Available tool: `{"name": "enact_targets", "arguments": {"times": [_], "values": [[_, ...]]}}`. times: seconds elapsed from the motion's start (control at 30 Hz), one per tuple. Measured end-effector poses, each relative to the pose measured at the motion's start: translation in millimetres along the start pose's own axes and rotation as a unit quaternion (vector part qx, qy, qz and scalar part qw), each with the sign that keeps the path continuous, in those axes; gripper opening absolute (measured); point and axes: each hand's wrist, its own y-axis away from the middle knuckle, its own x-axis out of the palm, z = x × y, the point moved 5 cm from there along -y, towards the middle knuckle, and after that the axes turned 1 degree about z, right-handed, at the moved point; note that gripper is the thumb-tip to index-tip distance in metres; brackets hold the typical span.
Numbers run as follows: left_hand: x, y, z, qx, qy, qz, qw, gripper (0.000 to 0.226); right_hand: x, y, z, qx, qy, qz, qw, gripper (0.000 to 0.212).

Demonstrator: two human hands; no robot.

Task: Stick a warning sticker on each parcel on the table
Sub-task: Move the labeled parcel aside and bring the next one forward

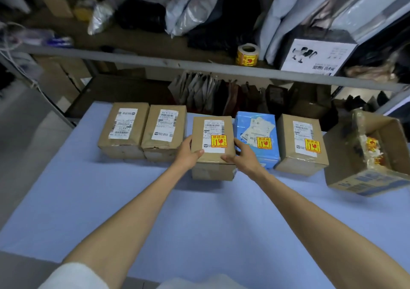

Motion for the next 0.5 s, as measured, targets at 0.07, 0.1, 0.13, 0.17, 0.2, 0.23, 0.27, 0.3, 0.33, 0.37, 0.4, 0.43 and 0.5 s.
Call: {"name": "enact_targets", "arguments": {"times": [0.07, 0.1, 0.13, 0.17, 0.2, 0.23, 0.27, 0.3, 0.33, 0.37, 0.4, 0.43, 0.5], "values": [[-1.3, -15.9, -9.6, 0.004, -0.016, 0.001, 1.0, 0.057, -6.2, -16.1, 6.1, 0.0, 0.011, -0.013, 1.0, 0.064], [-0.8, -24.3, -11.3, 0.006, -0.019, 0.003, 1.0, 0.056, -8.6, -23.6, 8.4, -0.001, 0.015, -0.018, 1.0, 0.062], [0.3, -31.0, -14.1, 0.006, -0.02, 0.01, 1.0, 0.055, -10.0, -30.4, 10.4, -0.002, 0.021, -0.022, 1.0, 0.061], [1.7, -38.1, -15.0, 0.006, -0.015, 0.015, 1.0, 0.054, -10.6, -37.1, 11.4, 0.0, 0.028, -0.024, 0.999, 0.06], [3.0, -45.6, -14.4, 0.004, -0.014, 0.017, 1.0, 0.054, -10.1, -43.7, 12.2, 0.004, 0.037, -0.024, 0.999, 0.059], [4.1, -52.7, -14.1, 0.005, -0.016, 0.017, 1.0, 0.055, -9.8, -50.8, 11.9, 0.007, 0.047, -0.026, 0.999, 0.057], [4.6, -58.3, -14.7, 0.004, -0.027, 0.012, 1.0, 0.056, -9.0, -57.9, 11.3, 0.009, 0.061, -0.028, 0.998, 0.055], [5.4, -64.5, -13.5, 0.003, -0.039, 0.004, 0.999, 0.057, -7.8, -65.2, 10.2, 0.009, 0.074, -0.033, 0.997, 0.052], [6.0, -70.2, -12.0, 0.0, -0.051, -0.004, 0.999, 0.058, -6.3, -72.0, 8.9, 0.012, 0.087, -0.037, 0.995, 0.049], [6.7, -74.7, -10.3, -0.005, -0.057, -0.012, 0.998, 0.06, -4.6, -78.0, 7.7, 0.014, 0.093, -0.041, 0.995, 0.048], [7.5, -77.8, -8.5, -0.01, -0.061, -0.021, 0.998, 0.061, -2.5, -83.0, 5.8, 0.021, 0.098, -0.046, 0.994, 0.046], [8.6, -81.0, -6.1, -0.014, -0.063, -0.03, 0.997, 0.062, -0.4, -87.4, 4.0, 0.023, 0.105, -0.051, 0.993, 0.045], [10.7, -84.3, -4.4, -0.015, -0.068, -0.043, 0.997, 0.064, 2.2, -93.6, 1.2, 0.025, 0.118, -0.06, 0.991, 0.044]]}}
